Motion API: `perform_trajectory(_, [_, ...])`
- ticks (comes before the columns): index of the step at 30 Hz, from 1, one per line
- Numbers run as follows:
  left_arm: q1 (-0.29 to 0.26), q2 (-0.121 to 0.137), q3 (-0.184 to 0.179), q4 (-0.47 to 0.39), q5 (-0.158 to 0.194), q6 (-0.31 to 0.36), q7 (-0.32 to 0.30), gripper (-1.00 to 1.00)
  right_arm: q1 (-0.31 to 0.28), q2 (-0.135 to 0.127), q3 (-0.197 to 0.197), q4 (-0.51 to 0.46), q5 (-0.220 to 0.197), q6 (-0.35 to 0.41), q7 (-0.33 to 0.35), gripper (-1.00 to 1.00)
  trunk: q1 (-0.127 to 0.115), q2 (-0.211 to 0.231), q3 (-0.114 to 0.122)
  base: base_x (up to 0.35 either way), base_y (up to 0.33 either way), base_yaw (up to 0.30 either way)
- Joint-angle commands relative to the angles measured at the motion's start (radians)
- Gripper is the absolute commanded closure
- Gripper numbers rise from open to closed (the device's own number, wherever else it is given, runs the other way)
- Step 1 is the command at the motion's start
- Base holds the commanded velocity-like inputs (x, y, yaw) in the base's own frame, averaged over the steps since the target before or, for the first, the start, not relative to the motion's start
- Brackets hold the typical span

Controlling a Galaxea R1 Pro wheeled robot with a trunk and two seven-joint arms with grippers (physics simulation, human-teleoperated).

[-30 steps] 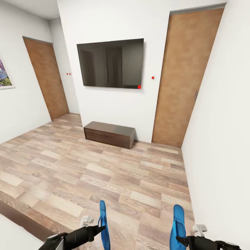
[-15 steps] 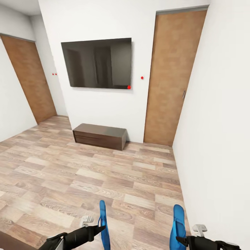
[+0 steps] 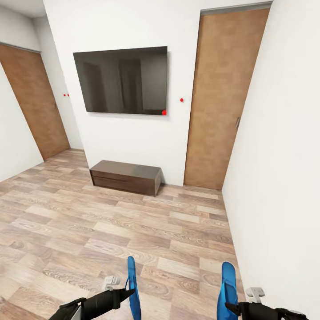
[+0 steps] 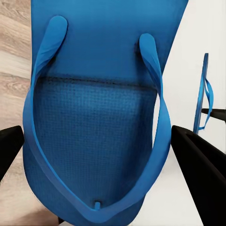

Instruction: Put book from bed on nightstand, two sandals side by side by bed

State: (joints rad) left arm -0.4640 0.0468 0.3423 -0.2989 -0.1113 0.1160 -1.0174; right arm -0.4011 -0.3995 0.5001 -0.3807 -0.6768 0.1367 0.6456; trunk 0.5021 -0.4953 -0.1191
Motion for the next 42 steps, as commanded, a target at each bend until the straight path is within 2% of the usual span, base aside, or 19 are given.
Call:
perform_trajectory(1, [-0.001, -0.001, 0.009, -0.002, -0.008, 0.010, -0.006, 1.00, -0.001, -0.001, 0.003, -0.001, -0.011, 0.009, 0.002, 1.00, 0.001, -0.002, -0.002, 0.319, -0.093, 0.000])
perform_trajectory(34, [-0.001, -0.001, 0.009, -0.002, -0.008, 0.010, -0.006, 1.00, -0.001, -0.001, 0.003, -0.001, -0.011, 0.009, 0.001, 1.00, 0.001, -0.002, -0.002, 0.319, -0.107, 0.001])
perform_trajectory(42, [-0.001, -0.001, 0.009, -0.002, -0.008, 0.010, -0.006, 1.00, -0.001, 0.003, 0.003, -0.001, -0.010, 0.009, -0.002, 1.00, 0.001, -0.002, -0.004, 0.320, -0.005, 0.198])
